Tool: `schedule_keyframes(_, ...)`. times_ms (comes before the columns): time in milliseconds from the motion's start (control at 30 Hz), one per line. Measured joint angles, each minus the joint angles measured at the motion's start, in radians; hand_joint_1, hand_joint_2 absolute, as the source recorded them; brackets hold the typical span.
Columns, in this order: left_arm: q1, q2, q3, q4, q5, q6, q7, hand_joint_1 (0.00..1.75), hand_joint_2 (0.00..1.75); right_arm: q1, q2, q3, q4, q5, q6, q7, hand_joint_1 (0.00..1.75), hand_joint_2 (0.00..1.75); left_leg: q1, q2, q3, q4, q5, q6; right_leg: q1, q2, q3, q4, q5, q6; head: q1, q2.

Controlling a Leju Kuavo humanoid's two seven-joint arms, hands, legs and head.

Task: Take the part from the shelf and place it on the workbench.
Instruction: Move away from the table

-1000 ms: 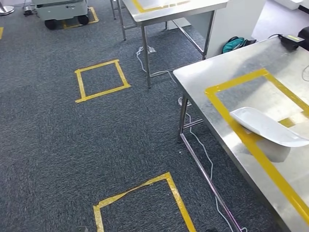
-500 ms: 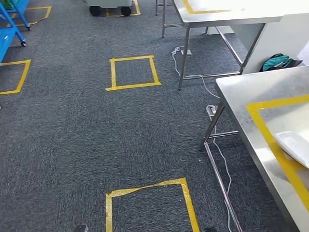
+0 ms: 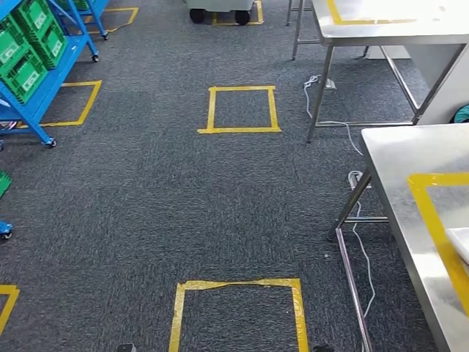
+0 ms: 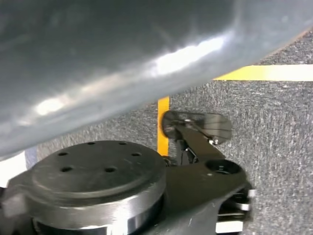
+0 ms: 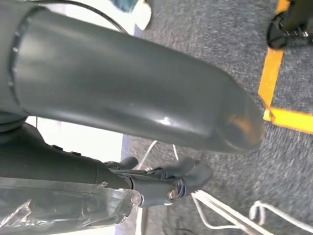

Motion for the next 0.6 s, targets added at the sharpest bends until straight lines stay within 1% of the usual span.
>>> schedule_keyframes(33,-0.001,0.0,-0.001,0.0,0.0,0.0,0.0,0.0,0.0,0.002,0.0,-0.001,0.0,0.0,0.0,0.0,0.0,0.0,0.0,0.011,-0.029,0.065,-0.026,-0.001,0.002,-0.016,-0.002,0.0,0.0,-0.001,0.0,0.0)
schedule_keyframes(67,-0.001,0.0,-0.002,0.0,0.0,0.0,0.0,0.0,0.0,0.002,0.0,-0.001,0.0,0.0,0.0,0.001,0.0,0.0,0.0,0.016,-0.044,0.104,-0.035,-0.001,0.004,-0.031,-0.002,0.0,-0.001,-0.002,0.0,0.0)
schedule_keyframes(100,0.0,-0.001,-0.002,0.0,0.0,0.0,0.0,0.0,0.0,0.002,0.0,-0.002,0.0,0.0,0.0,0.001,0.0,0.0,0.0,0.018,-0.04,0.102,-0.025,0.0,0.004,-0.045,-0.002,0.0,-0.001,-0.003,0.0,0.0)
schedule_keyframes(133,0.001,-0.001,-0.003,0.0,0.0,0.0,0.0,0.0,0.0,0.001,0.0,-0.003,0.0,0.0,0.0,0.001,0.0,0.0,-0.001,0.023,-0.014,0.06,0.002,0.003,0.005,-0.058,-0.001,0.0,-0.002,-0.002,-0.001,0.0)
schedule_keyframes(167,0.001,-0.001,-0.003,-0.001,0.0,0.0,0.0,0.0,0.0,0.0,0.0,-0.003,0.0,0.0,0.0,0.002,0.0,0.0,-0.002,0.038,0.027,-0.01,0.036,0.007,0.005,-0.07,0.001,0.0,-0.003,-0.002,-0.001,0.0)
schedule_keyframes(200,0.0,-0.001,-0.004,-0.001,0.0,0.0,0.0,0.0,0.0,-0.001,0.0,-0.004,0.0,0.0,0.0,0.002,0.0,0.0,-0.006,0.061,0.068,-0.084,0.062,0.01,0.007,-0.081,0.002,0.001,-0.005,0.0,-0.001,0.0)
schedule_keyframes(233,-0.002,-0.001,-0.004,-0.001,0.0,0.0,0.0,0.0,0.0,-0.001,0.0,-0.004,0.0,0.0,0.0,0.002,0.0,0.0,-0.01,0.079,0.098,-0.142,0.078,0.015,0.009,-0.091,0.003,0.002,-0.007,0.004,-0.001,0.0)
schedule_keyframes(267,-0.004,-0.001,-0.005,-0.001,-0.001,0.0,0.0,0.0,0.0,-0.001,0.0,-0.004,0.0,-0.001,0.001,0.002,0.0,0.0,-0.014,0.091,0.115,-0.175,0.084,0.019,0.012,-0.101,0.004,0.002,-0.01,0.008,0.0,0.0)
schedule_keyframes(300,-0.004,-0.001,-0.005,-0.002,-0.001,0.0,0.0,0.0,0.0,-0.003,0.0,-0.005,0.0,-0.002,0.003,0.002,0.0,0.0,-0.017,0.091,0.118,-0.187,0.083,0.023,0.013,-0.112,0.005,0.002,-0.011,0.013,0.001,0.0)
schedule_keyframes(333,-0.003,-0.001,-0.005,-0.003,-0.001,0.0,0.0,0.0,0.0,-0.005,0.001,-0.005,0.0,-0.004,0.006,0.002,0.0,0.0,-0.017,0.079,0.116,-0.19,0.086,0.028,0.013,-0.122,0.008,-0.001,-0.011,0.017,0.002,0.0)
schedule_keyframes(367,-0.001,-0.001,-0.005,-0.004,-0.001,0.0,0.0,0.0,0.0,-0.008,0.001,-0.006,0.0,-0.005,0.008,0.002,0.0,0.0,-0.015,0.068,0.117,-0.194,0.088,0.033,0.012,-0.123,0.01,0.0,-0.014,0.022,0.003,0.0)
schedule_keyframes(400,0.001,-0.002,-0.005,-0.005,-0.001,-0.001,0.0,0.0,0.0,-0.01,0.001,-0.006,0.0,-0.007,0.01,0.002,0.0,0.0,-0.012,0.058,0.118,-0.197,0.091,0.039,0.01,-0.108,0.007,0.011,-0.024,0.028,0.005,0.0)
schedule_keyframes(433,0.0,-0.002,-0.005,-0.006,-0.001,-0.001,0.0,0.0,0.0,-0.01,0.001,-0.006,0.0,-0.007,0.011,0.002,0.0,0.0,-0.009,0.048,0.119,-0.201,0.094,0.044,0.009,-0.082,-0.006,0.043,-0.044,0.033,0.008,0.0)
schedule_keyframes(467,-0.001,-0.003,-0.005,-0.007,-0.001,-0.001,0.0,0.0,0.0,-0.01,0.001,-0.006,0.0,-0.007,0.011,0.0,0.0,0.0,-0.005,0.038,0.12,-0.202,0.096,0.048,0.006,-0.049,-0.031,0.096,-0.072,0.038,0.013,0.0)
schedule_keyframes(500,-0.002,-0.003,-0.005,-0.009,-0.001,-0.001,0.001,0.0,0.0,-0.008,0.001,-0.006,0.0,-0.007,0.011,-0.003,0.0,0.0,-0.004,0.028,0.119,-0.202,0.097,0.051,0.005,-0.022,-0.064,0.163,-0.103,0.041,0.017,0.0)
schedule_keyframes(533,-0.003,-0.004,-0.006,-0.009,-0.002,-0.002,0.001,0.0,0.0,-0.005,0.001,-0.007,0.0,-0.006,0.012,-0.005,0.0,0.0,-0.003,0.018,0.118,-0.202,0.098,0.053,0.004,-0.007,-0.099,0.231,-0.128,0.043,0.019,0.0)
schedule_keyframes(567,-0.002,-0.004,-0.006,-0.01,-0.002,-0.004,0.001,0.0,0.0,-0.003,0.001,-0.007,0.0,-0.004,0.013,-0.006,0.0,0.0,-0.003,0.008,0.118,-0.201,0.098,0.053,0.004,-0.002,-0.124,0.274,-0.136,0.045,0.02,0.0)
schedule_keyframes(600,-0.001,-0.005,-0.006,-0.012,-0.004,-0.006,0.001,0.0,0.0,-0.001,0.001,-0.007,0.0,-0.003,0.013,-0.006,0.0,0.0,-0.003,-0.002,0.118,-0.201,0.098,0.053,0.003,0.0,-0.133,0.28,-0.124,0.046,0.02,0.0)
